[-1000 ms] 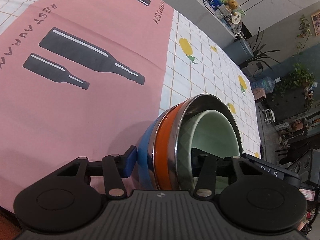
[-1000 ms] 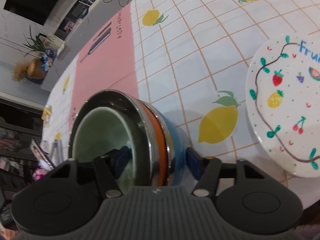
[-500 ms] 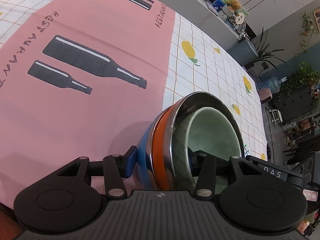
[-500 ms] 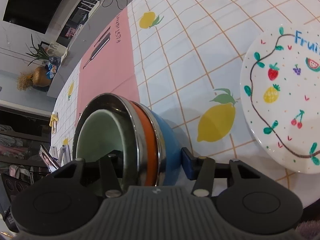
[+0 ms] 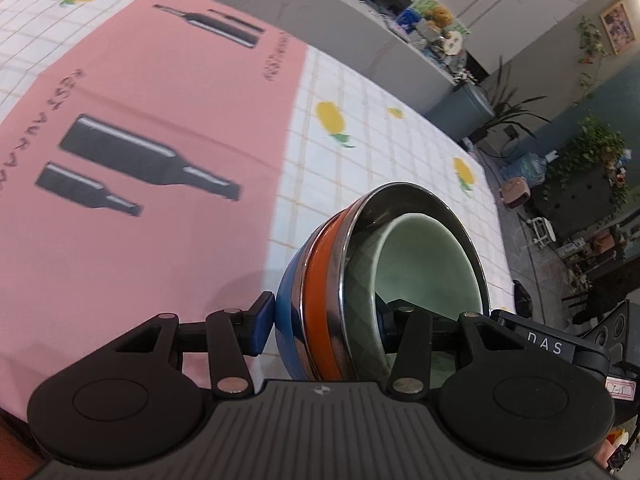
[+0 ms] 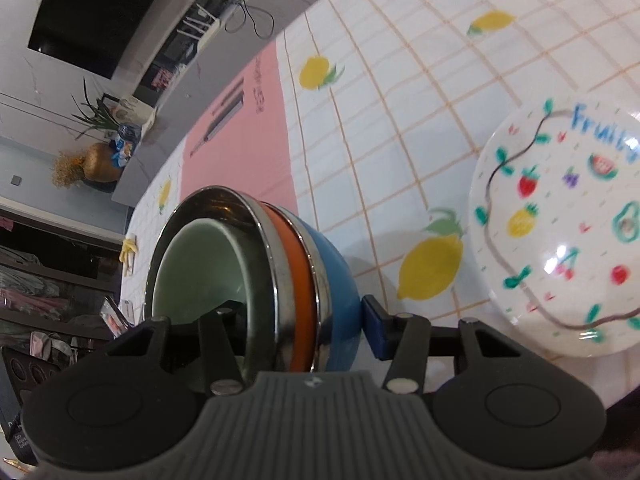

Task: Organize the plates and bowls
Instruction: 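Lift the bowl stack with both grippers and carry it over the 'Fruity' plate, then lower the bowl stack onto the 'Fruity' plate and open both grippers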

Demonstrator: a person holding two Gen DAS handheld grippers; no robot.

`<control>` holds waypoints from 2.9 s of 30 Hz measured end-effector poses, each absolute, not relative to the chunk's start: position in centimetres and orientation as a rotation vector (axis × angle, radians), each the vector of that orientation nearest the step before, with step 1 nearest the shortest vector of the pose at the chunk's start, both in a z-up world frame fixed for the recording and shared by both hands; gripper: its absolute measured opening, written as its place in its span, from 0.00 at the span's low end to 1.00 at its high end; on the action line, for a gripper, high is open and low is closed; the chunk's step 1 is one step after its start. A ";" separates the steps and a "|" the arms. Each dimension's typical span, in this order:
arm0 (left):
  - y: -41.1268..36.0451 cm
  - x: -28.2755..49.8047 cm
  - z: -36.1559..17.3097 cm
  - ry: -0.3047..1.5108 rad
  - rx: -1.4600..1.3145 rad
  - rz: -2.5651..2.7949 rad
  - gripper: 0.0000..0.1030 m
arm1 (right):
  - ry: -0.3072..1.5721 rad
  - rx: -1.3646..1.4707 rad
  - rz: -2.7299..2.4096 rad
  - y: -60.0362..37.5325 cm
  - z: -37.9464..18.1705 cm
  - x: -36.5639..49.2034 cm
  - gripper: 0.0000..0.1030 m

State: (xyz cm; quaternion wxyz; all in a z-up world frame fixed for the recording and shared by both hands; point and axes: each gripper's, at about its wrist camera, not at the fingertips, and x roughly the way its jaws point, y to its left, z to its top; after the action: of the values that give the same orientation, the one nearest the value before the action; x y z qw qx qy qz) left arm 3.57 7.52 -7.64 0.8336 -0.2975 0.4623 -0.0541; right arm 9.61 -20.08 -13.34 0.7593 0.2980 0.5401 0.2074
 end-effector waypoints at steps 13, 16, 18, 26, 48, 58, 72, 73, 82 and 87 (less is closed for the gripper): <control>-1.0 6.4 -5.3 0.982 -0.583 -0.245 0.52 | 1.094 0.679 0.363 -29.2 -9.9 9.1 0.49; -3.2 7.1 -5.7 0.995 -0.580 -0.270 0.52 | 1.083 0.687 0.335 -31.4 -9.9 9.0 0.49; -4.3 7.5 -6.2 1.011 -0.579 -0.284 0.52 | 1.083 0.693 0.316 -32.7 -10.1 9.0 0.49; -7.2 8.8 -8.4 1.072 -0.577 -0.284 0.52 | 1.113 0.718 0.272 -36.0 -12.1 9.6 0.49; -7.7 9.2 -9.9 1.094 -0.569 -0.249 0.52 | 1.135 0.739 0.291 -36.8 -14.5 10.4 0.49; -7.8 9.0 -9.7 1.090 -0.572 -0.256 0.53 | 1.130 0.734 0.295 -36.7 -14.5 10.4 0.51; -7.1 8.6 -7.5 0.972 -0.503 -0.234 0.73 | 1.072 0.625 0.255 -36.2 -12.1 10.5 0.74; -7.0 8.4 -7.1 0.956 -0.484 -0.232 0.73 | 1.059 0.608 0.250 -36.1 -11.6 10.4 0.76; -6.7 4.4 -0.5 0.703 -0.204 -0.175 0.73 | 0.778 0.319 0.195 -33.5 -4.0 7.3 0.86; -6.6 0.8 2.9 0.551 -0.037 -0.126 0.75 | 0.631 0.200 0.207 -31.1 -0.5 4.8 0.87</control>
State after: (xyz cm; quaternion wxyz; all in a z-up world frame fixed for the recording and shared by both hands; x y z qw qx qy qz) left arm 0.85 -6.59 2.95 0.9602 -0.0184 0.2717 -0.0622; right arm 4.78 -31.14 -0.54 0.9405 0.0979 0.3090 0.1014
